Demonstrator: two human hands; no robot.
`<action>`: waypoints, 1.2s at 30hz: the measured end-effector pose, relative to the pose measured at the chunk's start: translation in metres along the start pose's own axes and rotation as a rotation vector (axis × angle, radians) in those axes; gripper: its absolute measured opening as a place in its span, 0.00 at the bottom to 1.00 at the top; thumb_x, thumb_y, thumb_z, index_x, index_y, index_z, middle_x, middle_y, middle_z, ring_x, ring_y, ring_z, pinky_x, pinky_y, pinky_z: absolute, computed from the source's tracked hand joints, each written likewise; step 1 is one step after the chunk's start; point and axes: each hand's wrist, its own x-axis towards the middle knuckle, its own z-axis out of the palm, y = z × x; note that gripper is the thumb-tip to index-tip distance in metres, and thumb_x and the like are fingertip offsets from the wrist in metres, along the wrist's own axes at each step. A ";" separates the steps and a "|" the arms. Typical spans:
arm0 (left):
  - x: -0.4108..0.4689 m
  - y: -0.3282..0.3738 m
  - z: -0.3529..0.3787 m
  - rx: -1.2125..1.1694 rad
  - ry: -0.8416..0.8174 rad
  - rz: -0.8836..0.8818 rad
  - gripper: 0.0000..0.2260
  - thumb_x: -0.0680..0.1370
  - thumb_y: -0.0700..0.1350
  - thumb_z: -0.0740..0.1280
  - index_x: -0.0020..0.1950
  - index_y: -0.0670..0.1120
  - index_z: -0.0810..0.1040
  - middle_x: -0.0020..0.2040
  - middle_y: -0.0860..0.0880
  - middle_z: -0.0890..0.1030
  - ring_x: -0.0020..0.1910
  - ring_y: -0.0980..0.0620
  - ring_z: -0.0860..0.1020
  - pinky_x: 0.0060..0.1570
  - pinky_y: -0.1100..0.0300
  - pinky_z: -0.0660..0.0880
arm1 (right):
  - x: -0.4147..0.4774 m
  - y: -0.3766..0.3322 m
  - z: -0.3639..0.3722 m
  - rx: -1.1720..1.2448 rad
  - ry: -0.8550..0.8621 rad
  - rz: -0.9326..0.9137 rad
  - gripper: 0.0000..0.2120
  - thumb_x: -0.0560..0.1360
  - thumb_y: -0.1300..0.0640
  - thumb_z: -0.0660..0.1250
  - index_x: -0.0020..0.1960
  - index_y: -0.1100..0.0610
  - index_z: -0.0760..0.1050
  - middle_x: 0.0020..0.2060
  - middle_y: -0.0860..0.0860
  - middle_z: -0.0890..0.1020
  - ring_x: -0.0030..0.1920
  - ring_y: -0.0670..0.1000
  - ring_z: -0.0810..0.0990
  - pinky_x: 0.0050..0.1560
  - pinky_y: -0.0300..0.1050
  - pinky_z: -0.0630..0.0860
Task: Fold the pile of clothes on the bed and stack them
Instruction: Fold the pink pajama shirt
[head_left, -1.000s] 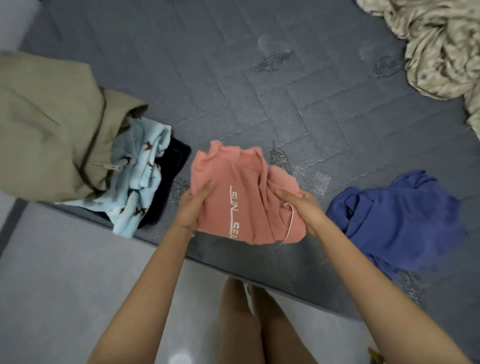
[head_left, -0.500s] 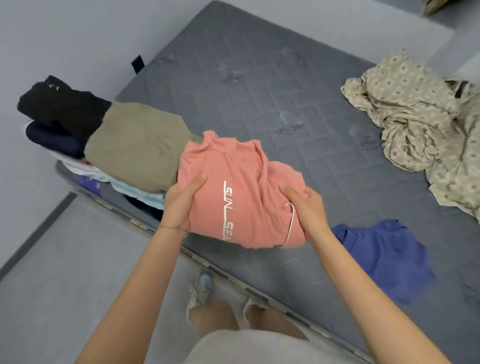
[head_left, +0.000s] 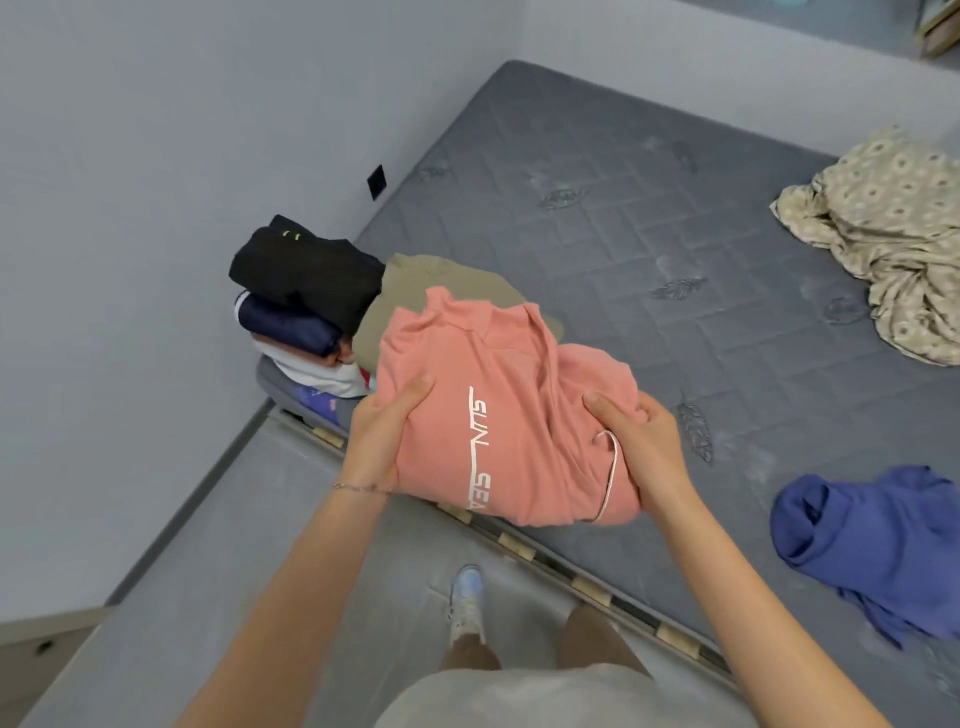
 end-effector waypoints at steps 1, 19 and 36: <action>0.005 0.008 -0.005 0.011 -0.016 -0.003 0.12 0.75 0.46 0.73 0.56 0.45 0.81 0.50 0.49 0.85 0.47 0.52 0.83 0.42 0.59 0.78 | -0.001 -0.001 0.009 0.019 0.012 -0.003 0.05 0.71 0.58 0.76 0.44 0.56 0.80 0.38 0.48 0.84 0.35 0.42 0.81 0.37 0.34 0.77; 0.147 0.110 0.002 0.105 -0.160 -0.017 0.14 0.76 0.49 0.71 0.58 0.43 0.80 0.51 0.48 0.84 0.47 0.53 0.82 0.41 0.60 0.77 | 0.087 -0.053 0.095 0.019 0.069 -0.041 0.11 0.73 0.55 0.74 0.50 0.61 0.81 0.44 0.53 0.86 0.43 0.48 0.84 0.46 0.43 0.80; 0.300 0.066 -0.039 0.742 -0.279 -0.040 0.17 0.77 0.50 0.70 0.61 0.40 0.76 0.57 0.44 0.79 0.54 0.46 0.76 0.53 0.55 0.71 | 0.142 0.042 0.166 -0.374 0.292 0.156 0.10 0.74 0.51 0.73 0.41 0.51 0.73 0.36 0.44 0.78 0.37 0.44 0.75 0.34 0.35 0.68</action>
